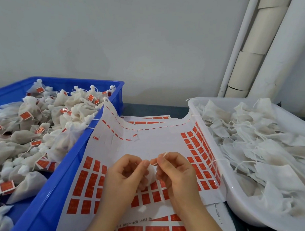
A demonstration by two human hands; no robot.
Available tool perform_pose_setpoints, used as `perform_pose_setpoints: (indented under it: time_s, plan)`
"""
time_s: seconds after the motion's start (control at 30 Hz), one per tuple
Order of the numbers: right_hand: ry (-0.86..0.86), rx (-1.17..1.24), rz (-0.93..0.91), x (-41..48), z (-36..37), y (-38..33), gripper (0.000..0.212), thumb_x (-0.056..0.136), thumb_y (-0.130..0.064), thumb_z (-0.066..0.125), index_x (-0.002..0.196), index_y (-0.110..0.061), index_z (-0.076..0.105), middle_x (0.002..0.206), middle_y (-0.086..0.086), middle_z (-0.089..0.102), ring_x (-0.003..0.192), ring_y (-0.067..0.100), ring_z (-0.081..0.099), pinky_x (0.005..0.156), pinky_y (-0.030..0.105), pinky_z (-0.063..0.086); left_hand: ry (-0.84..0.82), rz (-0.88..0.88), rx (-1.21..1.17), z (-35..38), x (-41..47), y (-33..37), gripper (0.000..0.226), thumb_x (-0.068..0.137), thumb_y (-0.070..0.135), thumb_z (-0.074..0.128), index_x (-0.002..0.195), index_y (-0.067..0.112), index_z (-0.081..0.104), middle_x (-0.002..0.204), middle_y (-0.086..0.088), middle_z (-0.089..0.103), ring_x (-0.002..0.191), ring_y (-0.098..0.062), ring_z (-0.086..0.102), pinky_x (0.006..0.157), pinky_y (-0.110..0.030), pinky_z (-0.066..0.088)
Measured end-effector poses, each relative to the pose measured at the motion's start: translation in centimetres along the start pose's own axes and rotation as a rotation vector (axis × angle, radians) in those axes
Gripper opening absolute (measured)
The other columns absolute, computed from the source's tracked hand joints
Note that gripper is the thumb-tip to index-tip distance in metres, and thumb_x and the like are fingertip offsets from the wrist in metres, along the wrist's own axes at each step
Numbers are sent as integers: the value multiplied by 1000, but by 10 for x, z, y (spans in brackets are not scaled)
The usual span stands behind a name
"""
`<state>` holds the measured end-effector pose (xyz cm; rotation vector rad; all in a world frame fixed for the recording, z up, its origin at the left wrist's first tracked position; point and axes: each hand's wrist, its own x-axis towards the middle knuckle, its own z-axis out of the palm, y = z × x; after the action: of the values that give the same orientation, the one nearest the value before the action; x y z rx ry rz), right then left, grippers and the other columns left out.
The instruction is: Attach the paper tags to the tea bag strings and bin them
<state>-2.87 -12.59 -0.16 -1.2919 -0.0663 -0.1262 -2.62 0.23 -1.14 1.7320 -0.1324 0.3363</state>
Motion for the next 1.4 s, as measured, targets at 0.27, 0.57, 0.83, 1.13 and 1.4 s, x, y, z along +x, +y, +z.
perform_pose_setpoints:
  time_s: [0.27, 0.57, 0.83, 1.13, 1.4]
  plan:
    - [-59, -219, -138, -6, 3, 2, 21, 70, -40, 61, 75, -22, 69, 70, -5, 69, 68, 10, 66, 62, 16, 52, -12, -154, -181, -4, 5, -2, 30, 57, 32, 72, 79, 12, 65, 65, -6, 69, 59, -20, 68, 52, -19, 53]
    - [-64, -274, -181, 2, -6, 6, 13, 86, -13, 61, 76, -18, 67, 98, -17, 67, 98, 2, 60, 82, 16, 49, -229, -99, -137, -6, 1, 3, 38, 73, -9, 67, 75, 28, 67, 70, -2, 66, 66, -19, 66, 59, -22, 54]
    - [-124, -474, -138, 1, -1, 13, 12, 96, -27, 44, 88, -23, 53, 84, -20, 62, 81, -1, 60, 71, 14, 48, -213, 31, -41, -10, -3, 2, 30, 72, -16, 64, 71, 12, 55, 73, -3, 65, 69, -18, 65, 58, -24, 55]
    - [-49, -547, -204, -1, 1, 16, 13, 93, -33, 40, 85, -26, 46, 77, -27, 54, 73, -6, 54, 62, 7, 44, -113, 152, 342, -12, -2, 2, 35, 70, -1, 74, 67, 32, 62, 71, 18, 65, 72, -3, 63, 61, -12, 52]
    - [-5, -573, -307, -2, 4, 22, 12, 91, -35, 41, 83, -28, 45, 78, -25, 54, 73, -3, 53, 61, 8, 45, -150, 282, 530, -16, 0, -1, 18, 73, 6, 76, 83, 21, 77, 79, 21, 66, 63, 6, 60, 66, 0, 45]
